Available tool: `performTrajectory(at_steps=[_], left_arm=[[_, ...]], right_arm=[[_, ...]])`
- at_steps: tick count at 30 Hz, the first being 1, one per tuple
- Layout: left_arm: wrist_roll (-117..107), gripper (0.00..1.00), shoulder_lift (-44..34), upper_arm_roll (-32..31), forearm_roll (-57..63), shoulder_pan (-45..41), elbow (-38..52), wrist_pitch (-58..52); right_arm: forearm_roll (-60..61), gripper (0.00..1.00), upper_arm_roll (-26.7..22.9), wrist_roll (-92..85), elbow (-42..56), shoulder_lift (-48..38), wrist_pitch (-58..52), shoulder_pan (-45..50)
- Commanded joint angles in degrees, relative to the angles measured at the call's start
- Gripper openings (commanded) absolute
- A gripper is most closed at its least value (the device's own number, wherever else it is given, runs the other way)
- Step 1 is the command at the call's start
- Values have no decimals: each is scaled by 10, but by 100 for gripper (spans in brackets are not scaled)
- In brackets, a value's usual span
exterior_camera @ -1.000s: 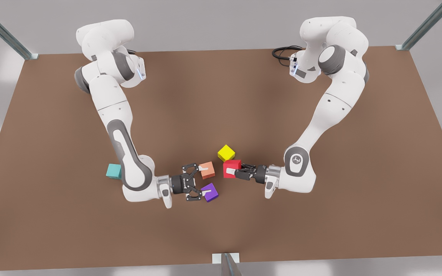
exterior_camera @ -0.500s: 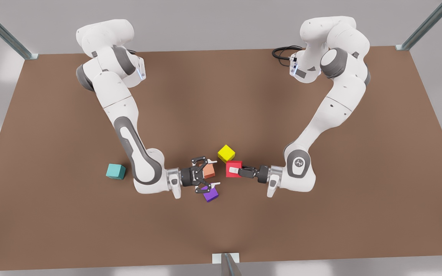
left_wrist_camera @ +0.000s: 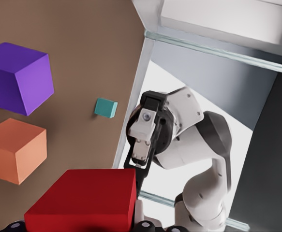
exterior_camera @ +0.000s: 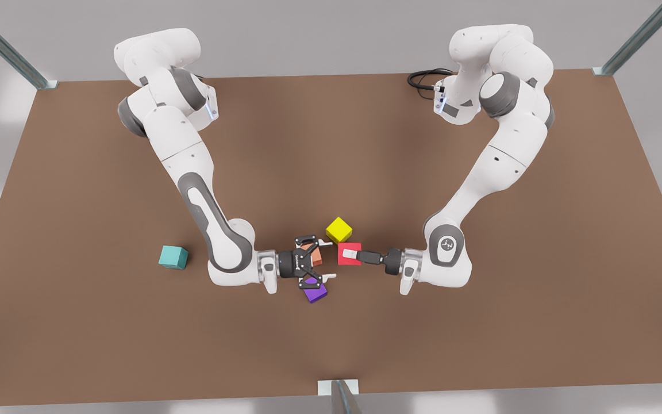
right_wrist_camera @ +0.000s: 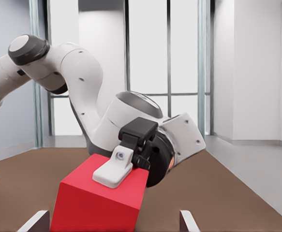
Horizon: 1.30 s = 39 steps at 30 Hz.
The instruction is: Pick up red wooden cube and pass to hand red wooden cube and place in blue wooden cube
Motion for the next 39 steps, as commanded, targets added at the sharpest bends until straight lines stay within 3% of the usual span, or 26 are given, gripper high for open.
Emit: performTrajectory(at_steps=[1, 36, 37, 38, 39], left_arm=[[84, 47, -1, 0, -10, 0, 0, -7], [83, 49, 2, 0, -19, -1, -2, -1], [83, 49, 2, 0, -19, -1, -2, -1], [84, 58, 2, 0, -18, -1, -2, -2], [84, 73, 2, 0, -18, 0, -2, -2]], right_arm=[[-1, 99, 1, -56, -5, -1, 5, 0], [18, 98, 20, -50, -1, 14, 82, 40], [18, 92, 20, -50, -1, 14, 84, 40], [18, 74, 20, -50, 0, 14, 85, 40], [18, 59, 21, -50, 0, 14, 85, 40]])
